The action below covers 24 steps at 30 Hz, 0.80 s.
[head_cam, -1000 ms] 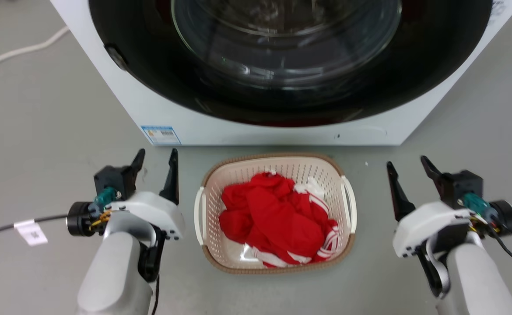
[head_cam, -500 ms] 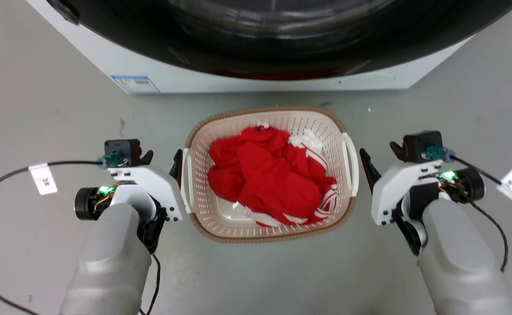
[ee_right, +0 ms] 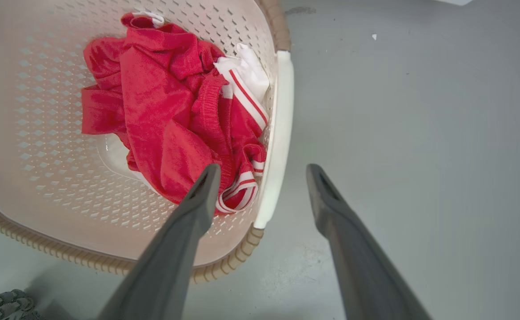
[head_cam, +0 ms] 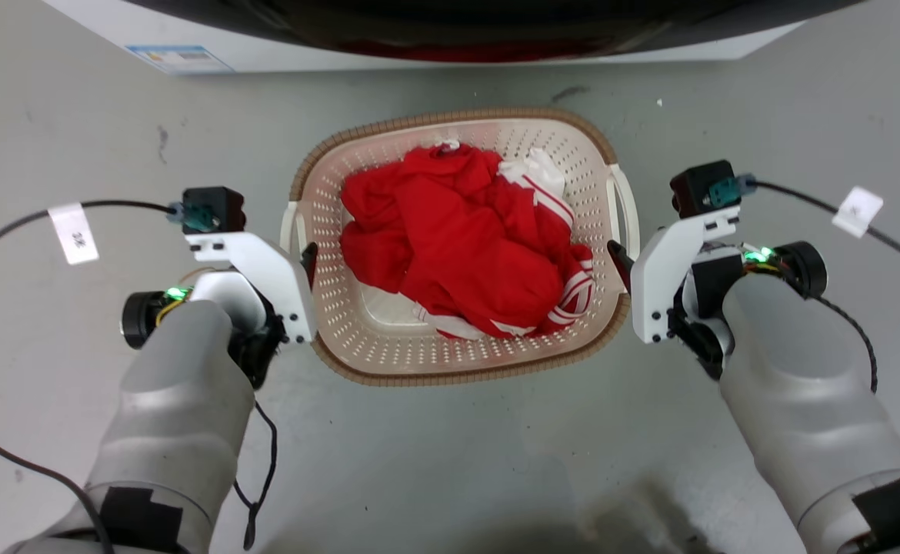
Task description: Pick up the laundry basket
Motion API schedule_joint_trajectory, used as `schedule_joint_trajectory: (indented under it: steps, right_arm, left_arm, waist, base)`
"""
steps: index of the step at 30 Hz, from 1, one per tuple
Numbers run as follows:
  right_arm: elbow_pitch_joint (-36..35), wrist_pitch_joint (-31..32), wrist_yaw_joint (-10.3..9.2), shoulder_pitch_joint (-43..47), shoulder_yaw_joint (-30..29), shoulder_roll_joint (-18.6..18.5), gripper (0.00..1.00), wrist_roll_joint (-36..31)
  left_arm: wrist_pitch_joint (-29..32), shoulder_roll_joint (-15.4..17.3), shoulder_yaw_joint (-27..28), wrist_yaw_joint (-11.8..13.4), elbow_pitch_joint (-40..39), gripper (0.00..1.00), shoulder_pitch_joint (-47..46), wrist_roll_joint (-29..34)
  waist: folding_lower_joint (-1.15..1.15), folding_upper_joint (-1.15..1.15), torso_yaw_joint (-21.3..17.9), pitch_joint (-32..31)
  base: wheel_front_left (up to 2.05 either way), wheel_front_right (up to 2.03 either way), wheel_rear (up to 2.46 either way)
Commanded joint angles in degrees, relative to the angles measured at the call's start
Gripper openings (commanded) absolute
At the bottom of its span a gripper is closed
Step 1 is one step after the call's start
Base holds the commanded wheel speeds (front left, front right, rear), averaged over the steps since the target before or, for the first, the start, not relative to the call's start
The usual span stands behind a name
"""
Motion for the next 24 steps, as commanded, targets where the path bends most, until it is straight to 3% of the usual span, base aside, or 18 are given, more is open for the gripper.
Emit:
schedule_joint_trajectory:
  steps: [1,12,24]
  right_arm:
    - [1.4,1.0,-0.04,-2.2,0.8,0.1,1.0,1.1]
    - [6.2,6.1,-0.04,-10.3,5.6,0.1,1.0,7.3]
    - [7.7,7.5,-0.04,-13.8,10.0,0.1,1.0,12.6]
  left_arm:
    - [1.2,0.9,-0.4,0.1,0.5,1.0,-1.5,-0.9]
    - [10.0,3.4,-4.4,0.1,1.4,1.0,-6.5,-5.5]
    - [11.4,4.3,-7.4,0.1,1.6,1.0,-9.5,-7.9]
  waist:
    - [-0.01,0.0,-0.4,2.1]
    - [-0.01,0.0,-1.1,7.1]
    - [-0.01,0.0,-1.3,10.1]
  base:
    - [0.0,0.0,0.0]
    - [0.0,0.0,0.0]
    - [0.0,0.0,0.0]
